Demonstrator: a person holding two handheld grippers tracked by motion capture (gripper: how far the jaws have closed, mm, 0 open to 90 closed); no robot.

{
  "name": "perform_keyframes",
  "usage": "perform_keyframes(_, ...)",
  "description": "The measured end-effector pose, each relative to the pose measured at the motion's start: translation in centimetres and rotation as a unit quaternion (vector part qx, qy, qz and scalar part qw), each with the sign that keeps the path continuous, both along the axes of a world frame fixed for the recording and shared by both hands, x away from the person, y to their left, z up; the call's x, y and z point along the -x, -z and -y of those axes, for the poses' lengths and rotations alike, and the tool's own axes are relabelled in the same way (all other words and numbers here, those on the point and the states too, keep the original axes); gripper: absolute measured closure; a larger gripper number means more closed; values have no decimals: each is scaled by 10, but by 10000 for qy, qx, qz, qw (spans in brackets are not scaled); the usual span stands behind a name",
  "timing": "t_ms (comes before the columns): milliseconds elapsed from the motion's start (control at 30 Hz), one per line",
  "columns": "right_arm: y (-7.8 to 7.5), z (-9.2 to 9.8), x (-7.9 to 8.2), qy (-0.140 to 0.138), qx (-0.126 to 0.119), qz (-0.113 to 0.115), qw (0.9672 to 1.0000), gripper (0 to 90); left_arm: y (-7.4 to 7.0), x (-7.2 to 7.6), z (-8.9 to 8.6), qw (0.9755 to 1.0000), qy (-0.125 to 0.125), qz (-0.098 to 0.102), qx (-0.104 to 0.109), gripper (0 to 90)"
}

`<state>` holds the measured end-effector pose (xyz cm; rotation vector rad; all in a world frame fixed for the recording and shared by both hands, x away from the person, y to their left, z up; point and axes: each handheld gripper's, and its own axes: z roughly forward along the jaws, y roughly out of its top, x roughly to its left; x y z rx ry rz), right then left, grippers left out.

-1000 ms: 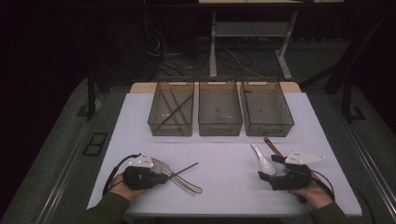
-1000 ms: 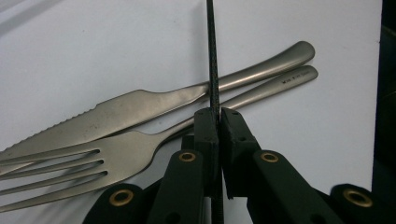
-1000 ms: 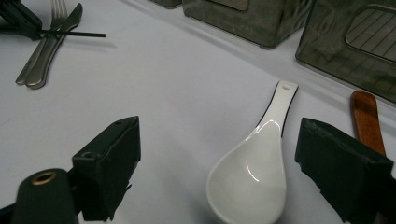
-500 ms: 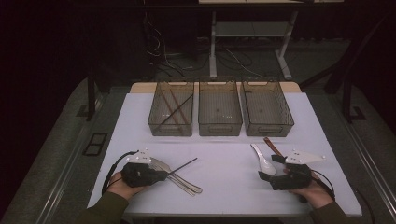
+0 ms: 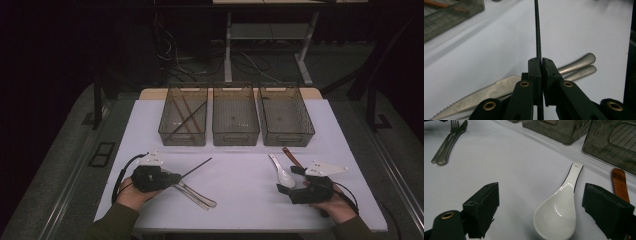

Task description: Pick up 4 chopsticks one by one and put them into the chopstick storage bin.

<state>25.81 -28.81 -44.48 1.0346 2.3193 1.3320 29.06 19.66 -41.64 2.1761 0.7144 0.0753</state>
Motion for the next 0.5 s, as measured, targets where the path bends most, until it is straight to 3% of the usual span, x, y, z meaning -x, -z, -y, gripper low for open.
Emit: perform_keyframes(500,0,0,0,15,9,14,10000,141,-20,-20,9,9993,-179,290,135,852)
